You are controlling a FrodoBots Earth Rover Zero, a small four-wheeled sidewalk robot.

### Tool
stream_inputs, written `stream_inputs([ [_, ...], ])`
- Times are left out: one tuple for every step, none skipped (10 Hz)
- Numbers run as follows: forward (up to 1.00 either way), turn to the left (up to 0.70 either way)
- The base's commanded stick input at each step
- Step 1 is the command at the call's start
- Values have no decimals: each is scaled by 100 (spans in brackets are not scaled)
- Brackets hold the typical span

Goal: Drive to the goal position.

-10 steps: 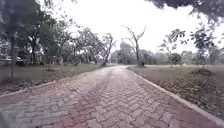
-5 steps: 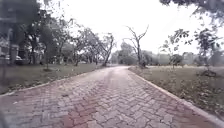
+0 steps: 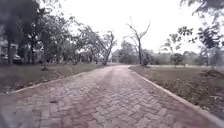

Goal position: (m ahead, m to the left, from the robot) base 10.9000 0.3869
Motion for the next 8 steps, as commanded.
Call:
stream_inputs([
  [70, 0],
  [70, 0],
  [70, 0],
  [70, 0],
  [70, 0],
  [70, 0],
  [70, 0],
  [70, 0],
])
